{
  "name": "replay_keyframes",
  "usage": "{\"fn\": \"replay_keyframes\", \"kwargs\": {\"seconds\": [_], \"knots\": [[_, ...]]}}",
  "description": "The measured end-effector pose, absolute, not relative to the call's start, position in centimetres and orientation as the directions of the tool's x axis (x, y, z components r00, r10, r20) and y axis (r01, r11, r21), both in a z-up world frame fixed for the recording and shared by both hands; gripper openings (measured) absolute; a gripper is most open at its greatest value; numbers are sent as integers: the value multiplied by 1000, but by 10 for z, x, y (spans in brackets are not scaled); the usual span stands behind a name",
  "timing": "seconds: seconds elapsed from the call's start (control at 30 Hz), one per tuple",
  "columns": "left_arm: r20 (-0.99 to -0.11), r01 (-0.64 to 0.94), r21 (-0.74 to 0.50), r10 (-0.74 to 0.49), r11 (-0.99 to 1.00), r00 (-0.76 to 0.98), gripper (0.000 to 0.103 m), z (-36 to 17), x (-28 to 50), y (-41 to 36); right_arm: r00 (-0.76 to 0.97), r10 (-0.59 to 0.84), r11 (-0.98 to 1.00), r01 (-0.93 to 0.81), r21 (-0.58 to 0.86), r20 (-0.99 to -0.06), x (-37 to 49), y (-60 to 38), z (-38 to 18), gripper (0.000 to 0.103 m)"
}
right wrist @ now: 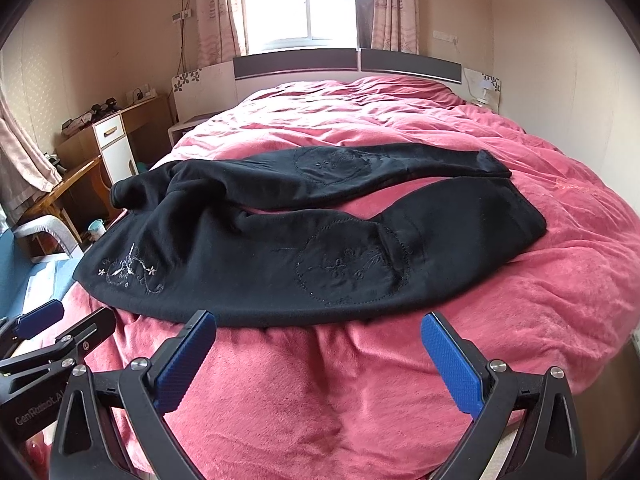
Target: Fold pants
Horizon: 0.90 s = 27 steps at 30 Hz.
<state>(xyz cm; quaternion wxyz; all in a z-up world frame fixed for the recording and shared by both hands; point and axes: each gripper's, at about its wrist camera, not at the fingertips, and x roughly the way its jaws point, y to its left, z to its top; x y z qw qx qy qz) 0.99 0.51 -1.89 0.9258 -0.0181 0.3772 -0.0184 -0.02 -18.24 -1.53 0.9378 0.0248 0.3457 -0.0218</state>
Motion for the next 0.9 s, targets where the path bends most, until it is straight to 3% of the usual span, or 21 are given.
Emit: {"fn": "replay_keyframes", "kwargs": {"seconds": [0.27, 0.43, 0.57, 0.7, 0.9], "knots": [[-715, 28, -62, -64, 998, 696, 83, -24, 14, 6, 763, -11, 999, 41, 31, -646, 1, -181, -18, 103], [-753, 77, -129, -148, 989, 641, 83, -33, 22, 8, 768, -4, 999, 29, 28, -641, 4, -184, -20, 103], [-760, 118, -241, -263, 963, 594, 83, -45, 28, 15, 767, 24, 999, -4, 32, -641, 12, -191, -24, 103], [-718, 114, -445, -431, 888, 547, 83, -62, 34, 34, 742, 24, 999, 8, 45, -669, 21, -206, -32, 103], [-717, -64, -549, -430, 833, 549, 77, -81, 48, 70, 679, 2, 996, 62, 59, -734, 40, -248, -55, 103]]}}
